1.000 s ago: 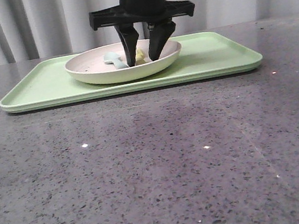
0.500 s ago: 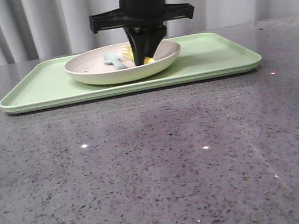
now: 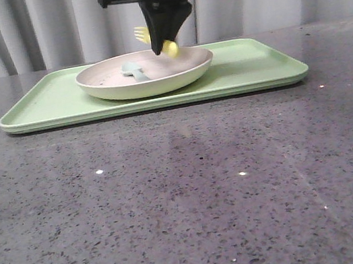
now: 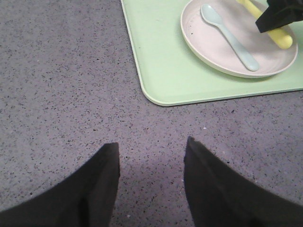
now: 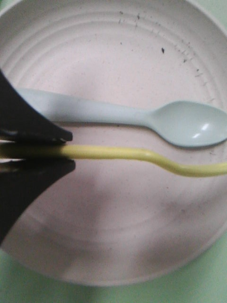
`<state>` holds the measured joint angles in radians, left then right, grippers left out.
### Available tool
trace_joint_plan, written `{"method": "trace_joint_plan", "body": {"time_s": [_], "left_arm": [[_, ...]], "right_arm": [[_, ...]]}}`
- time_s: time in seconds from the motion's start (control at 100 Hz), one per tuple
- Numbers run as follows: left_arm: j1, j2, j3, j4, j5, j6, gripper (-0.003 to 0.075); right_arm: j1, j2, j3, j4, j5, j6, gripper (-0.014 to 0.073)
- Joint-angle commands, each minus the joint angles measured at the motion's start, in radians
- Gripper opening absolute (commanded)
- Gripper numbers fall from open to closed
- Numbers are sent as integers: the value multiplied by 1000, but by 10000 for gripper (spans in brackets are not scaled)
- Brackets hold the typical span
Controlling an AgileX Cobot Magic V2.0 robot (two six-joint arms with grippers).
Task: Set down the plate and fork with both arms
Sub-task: 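Carry the fork beside the plate and release it on the tray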
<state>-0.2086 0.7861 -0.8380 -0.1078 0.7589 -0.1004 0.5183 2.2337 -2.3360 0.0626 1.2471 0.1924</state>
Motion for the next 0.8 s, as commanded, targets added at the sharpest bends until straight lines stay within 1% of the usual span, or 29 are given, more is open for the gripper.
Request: {"method": "trace_joint_plan", "body": {"time_s": [0.0, 0.17, 0.4, 0.6, 0.79], "left_arm": [[-8, -6, -28, -13, -78, -9, 312], [-8, -6, -28, -13, -78, -9, 312], [-8, -6, -28, -13, -78, -9, 312], [-8, -6, -28, -13, -78, -9, 312], [-8, -6, -28, -13, -78, -9, 312]], "right_arm": [[-18, -113, -36, -24, 47, -8, -36], [-67, -178, -33, -29, 67, -8, -36], [-173, -234, -19, -29, 98, -7, -36], [-262, -260, 111, -19, 99, -4, -36], [-274, -260, 219, -17, 90, -5, -36]]}}
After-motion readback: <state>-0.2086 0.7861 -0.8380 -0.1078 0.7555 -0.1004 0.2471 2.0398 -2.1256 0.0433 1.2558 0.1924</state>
